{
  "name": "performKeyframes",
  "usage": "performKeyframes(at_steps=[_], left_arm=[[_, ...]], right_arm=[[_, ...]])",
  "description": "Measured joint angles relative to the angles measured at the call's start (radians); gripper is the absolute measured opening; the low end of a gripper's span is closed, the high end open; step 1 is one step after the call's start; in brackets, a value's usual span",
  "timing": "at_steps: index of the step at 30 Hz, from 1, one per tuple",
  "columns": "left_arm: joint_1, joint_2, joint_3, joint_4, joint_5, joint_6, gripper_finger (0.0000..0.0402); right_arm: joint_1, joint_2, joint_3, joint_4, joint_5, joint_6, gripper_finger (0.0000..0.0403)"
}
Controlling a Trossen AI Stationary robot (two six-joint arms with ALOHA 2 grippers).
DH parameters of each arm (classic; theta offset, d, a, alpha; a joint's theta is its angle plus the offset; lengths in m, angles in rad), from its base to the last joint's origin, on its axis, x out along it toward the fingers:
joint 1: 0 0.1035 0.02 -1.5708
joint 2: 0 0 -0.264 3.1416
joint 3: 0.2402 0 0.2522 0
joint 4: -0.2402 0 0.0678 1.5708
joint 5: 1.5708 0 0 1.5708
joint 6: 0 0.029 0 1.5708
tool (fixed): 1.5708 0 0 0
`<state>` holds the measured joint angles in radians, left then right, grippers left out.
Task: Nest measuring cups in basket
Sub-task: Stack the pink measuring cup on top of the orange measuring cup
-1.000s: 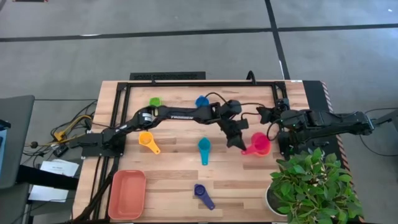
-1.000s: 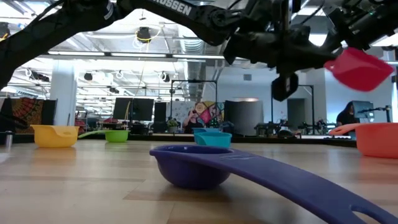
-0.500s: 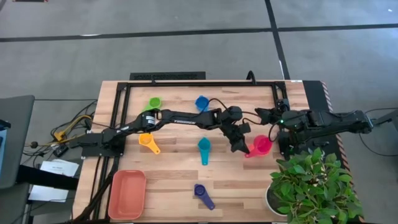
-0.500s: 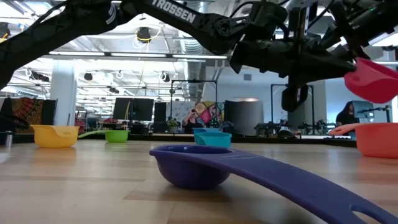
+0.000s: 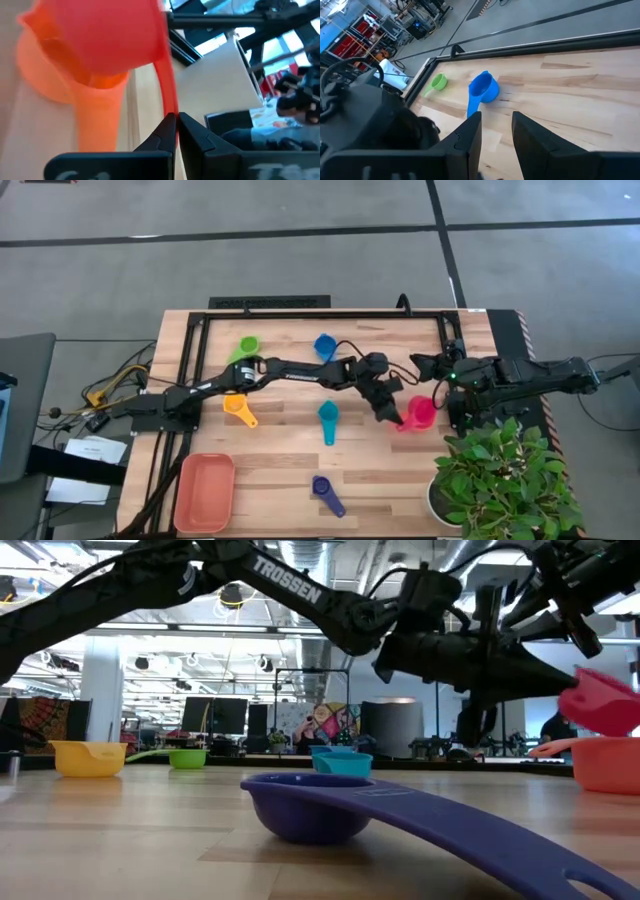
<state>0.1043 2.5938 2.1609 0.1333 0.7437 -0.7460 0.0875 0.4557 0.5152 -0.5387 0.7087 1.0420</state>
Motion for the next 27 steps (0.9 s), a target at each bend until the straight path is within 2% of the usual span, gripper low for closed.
performKeyframes(at_steps=[6, 11, 15, 22, 27], left_arm=[[0.000, 0.000, 0.003, 0.017, -0.009, 0.007, 0.0000], [-0.002, 0.007, 0.003, 0.029, 0.063, -0.002, 0.0000], [-0.002, 0.010, 0.003, 0.016, 0.080, -0.017, 0.0000], [0.001, 0.011, 0.003, -0.008, 0.043, -0.007, 0.0001], [0.007, 0.011, 0.003, -0.009, 0.029, -0.035, 0.0022]], right_arm=[[0.003, 0.000, 0.000, 0.000, -0.001, -0.004, 0.0129], [0.003, 0.000, 0.000, -0.001, -0.001, -0.004, 0.0132], [0.003, 0.000, 0.000, -0.001, -0.001, -0.003, 0.0134], [0.014, 0.000, 0.000, 0.000, -0.002, -0.003, 0.0133], [0.030, 0.000, 0.000, 0.001, -0.002, -0.003, 0.0135]])
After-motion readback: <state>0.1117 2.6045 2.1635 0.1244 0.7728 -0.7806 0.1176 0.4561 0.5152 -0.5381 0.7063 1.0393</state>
